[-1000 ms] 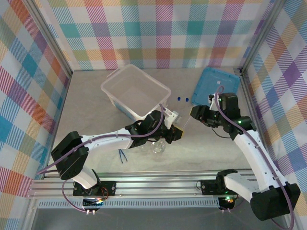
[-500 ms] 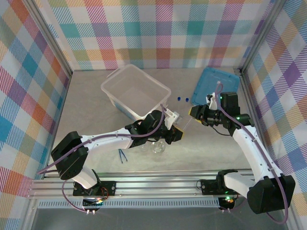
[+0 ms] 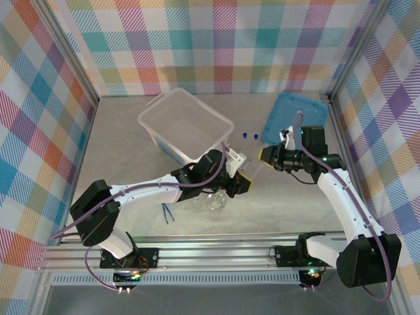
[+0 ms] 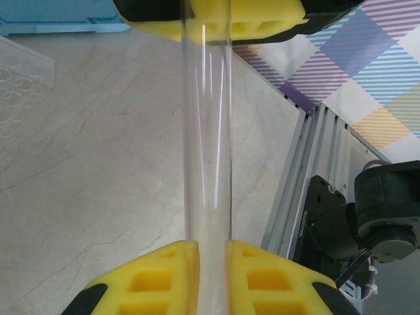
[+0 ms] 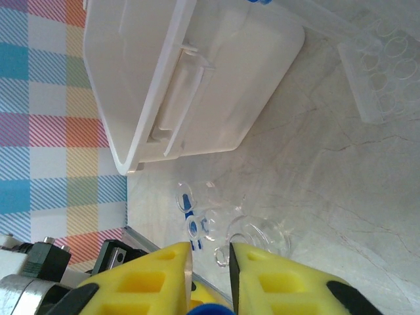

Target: Organize the chemistry lab equipment

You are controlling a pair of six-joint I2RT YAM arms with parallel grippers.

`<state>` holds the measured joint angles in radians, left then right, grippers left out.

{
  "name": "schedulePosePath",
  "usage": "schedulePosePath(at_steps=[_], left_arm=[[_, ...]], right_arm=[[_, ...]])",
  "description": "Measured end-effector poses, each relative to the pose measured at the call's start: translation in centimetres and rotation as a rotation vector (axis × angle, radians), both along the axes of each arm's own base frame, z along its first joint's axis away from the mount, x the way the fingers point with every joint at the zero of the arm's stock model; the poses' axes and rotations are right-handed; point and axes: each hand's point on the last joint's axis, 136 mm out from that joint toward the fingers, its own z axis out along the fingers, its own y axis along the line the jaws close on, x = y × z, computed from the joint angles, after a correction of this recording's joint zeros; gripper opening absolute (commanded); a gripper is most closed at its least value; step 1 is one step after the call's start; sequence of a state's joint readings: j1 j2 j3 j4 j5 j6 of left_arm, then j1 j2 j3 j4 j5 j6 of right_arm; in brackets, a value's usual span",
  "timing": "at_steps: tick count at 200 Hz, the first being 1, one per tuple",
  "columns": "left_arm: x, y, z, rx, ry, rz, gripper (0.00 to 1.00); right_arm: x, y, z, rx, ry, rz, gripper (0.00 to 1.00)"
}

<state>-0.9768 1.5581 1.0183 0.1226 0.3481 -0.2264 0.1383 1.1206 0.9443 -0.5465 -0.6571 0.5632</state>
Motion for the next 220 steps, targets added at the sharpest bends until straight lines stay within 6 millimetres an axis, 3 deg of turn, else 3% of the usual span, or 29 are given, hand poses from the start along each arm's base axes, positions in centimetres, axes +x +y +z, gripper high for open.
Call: schedulePosePath(at_steps=[40,106,143,220], left_arm=[[0.0,0.0,0.0,0.009,-0.004,-0.001,0.10],[0.8,0.5,-0.4,0.038,-0.017,0.036,0.55],[1.1,0.7,-0.4,0.042,-0.018,0.055,0.57],[1.8,2.5,1.5,0.003,-0.051,0.128,0.58]], right_arm=[[0.0,0.0,0.0,0.000,-0.005,0.004,0.16],[0.1,-0.3,0.1,-0.003,-0.010,-0.006,0.14],[0.2,-1.0,0.6,-0.039,-0.047,-0.044,0.14],[0.7,-4.0,1.0,-0.208,-0.155,-0.174,0.14]])
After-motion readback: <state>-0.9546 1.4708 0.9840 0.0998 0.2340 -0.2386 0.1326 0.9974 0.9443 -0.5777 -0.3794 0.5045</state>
